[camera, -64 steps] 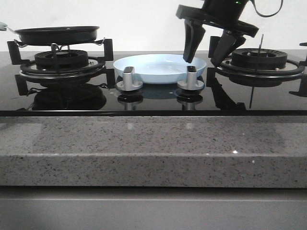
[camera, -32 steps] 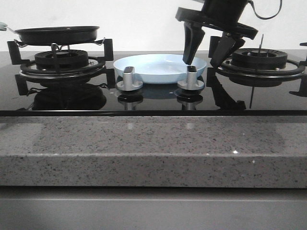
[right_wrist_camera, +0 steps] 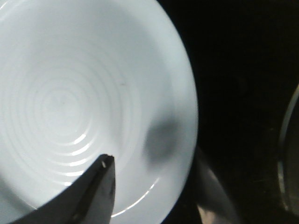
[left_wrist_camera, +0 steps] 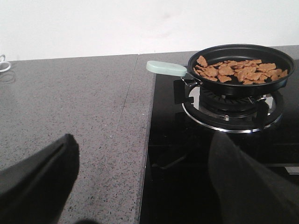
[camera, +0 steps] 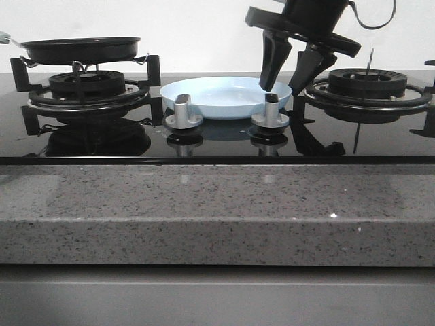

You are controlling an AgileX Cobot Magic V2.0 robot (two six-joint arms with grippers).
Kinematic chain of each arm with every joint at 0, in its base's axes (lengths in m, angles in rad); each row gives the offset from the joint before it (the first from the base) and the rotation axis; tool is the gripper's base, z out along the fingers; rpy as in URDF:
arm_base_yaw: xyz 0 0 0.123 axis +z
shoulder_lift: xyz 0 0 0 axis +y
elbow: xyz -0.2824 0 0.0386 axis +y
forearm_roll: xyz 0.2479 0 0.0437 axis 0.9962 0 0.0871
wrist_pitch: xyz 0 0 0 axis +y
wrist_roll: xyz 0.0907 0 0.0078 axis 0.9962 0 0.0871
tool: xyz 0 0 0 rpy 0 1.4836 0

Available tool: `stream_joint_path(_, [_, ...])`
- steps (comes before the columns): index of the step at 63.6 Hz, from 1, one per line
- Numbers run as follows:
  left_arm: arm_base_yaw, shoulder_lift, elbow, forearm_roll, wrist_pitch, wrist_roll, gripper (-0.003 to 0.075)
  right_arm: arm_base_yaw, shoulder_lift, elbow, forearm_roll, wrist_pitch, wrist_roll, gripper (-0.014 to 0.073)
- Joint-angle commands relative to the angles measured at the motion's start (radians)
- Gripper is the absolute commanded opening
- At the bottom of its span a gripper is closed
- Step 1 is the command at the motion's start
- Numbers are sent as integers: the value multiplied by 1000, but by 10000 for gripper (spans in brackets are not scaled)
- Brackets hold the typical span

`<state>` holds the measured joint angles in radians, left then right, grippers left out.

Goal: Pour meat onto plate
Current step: 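Lower the right gripper to the rim of the light blue plate and grasp it, then lift the plate with the right gripper and hold it above the stove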

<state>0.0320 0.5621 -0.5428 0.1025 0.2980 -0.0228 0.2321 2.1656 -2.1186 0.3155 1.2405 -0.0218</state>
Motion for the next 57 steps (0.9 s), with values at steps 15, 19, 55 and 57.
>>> stream_joint_path(15, [1,8,-37,-4,-86,-5,564,-3,-58,-34,32,98,-7,268])
stream_joint_path(19, [1,8,-37,-4,-86,-5,564,-3,-51,-33,22,98,-7,195])
stream_joint_path(55, [1,8,-37,-4,-86,-5,564,-3,-34,-33,34,100,7,-58])
stream_joint_path(57, [1,8,-37,-4,-86,-5,564,-3,-35,-34,34,100,8,-58])
